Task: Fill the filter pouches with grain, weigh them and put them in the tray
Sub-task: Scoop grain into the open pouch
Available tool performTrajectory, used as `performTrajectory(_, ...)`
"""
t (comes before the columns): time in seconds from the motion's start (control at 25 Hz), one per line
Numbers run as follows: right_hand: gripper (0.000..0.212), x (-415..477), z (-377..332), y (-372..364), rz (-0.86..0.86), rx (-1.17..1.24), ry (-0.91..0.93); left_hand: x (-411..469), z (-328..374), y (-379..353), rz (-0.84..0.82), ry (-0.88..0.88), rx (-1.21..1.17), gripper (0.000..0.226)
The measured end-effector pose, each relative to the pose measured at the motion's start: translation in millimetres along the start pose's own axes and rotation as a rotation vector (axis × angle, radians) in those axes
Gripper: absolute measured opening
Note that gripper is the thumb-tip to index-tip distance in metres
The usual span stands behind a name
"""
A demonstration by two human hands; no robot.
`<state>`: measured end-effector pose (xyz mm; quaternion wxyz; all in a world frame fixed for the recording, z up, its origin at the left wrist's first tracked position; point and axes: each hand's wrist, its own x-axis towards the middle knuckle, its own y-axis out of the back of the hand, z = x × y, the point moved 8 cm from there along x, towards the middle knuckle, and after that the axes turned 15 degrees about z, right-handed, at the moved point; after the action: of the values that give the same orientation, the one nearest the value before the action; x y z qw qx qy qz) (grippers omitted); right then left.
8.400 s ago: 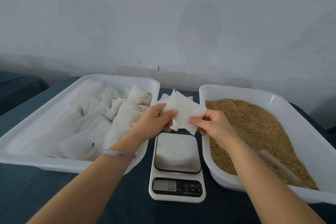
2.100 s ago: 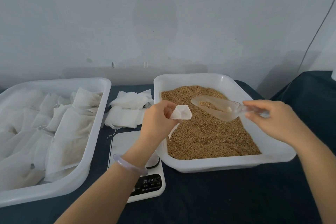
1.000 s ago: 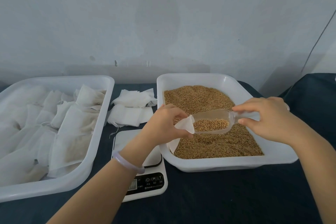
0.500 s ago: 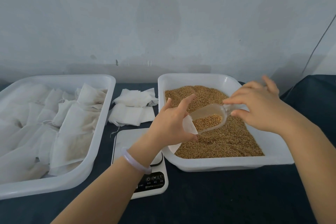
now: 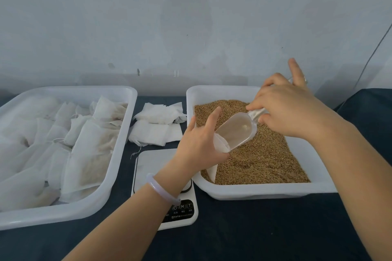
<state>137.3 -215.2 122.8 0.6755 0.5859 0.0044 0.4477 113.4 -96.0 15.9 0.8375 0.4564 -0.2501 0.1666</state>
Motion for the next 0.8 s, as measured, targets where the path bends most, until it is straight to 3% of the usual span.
performTrajectory(0.24, 0.033, -6.5, 6.6, 1.3, -0.019, -0.014, -0.044, -2.1, -6.0, -1.3, -0.043, 0.096, -0.082, 0.1)
performTrajectory(0.4, 0.028, -13.9, 9.8, -3.2, -0.043, -0.022, -0.064, -2.6, -4.6, -6.8, -0.125, 0.069, -0.034, 0.06)
performTrajectory(0.6, 0.025, -25.8, 13.2, -12.9, -0.072, 0.038, -0.112, -5.1, -6.5, -8.8, -0.31, 0.017, -0.101, 0.036)
performTrajectory(0.8, 0.025, -28.5, 14.5, -18.1, -0.048, 0.077, -0.123, -3.9, -7.9, -10.8, -0.345, -0.047, -0.028, 0.025)
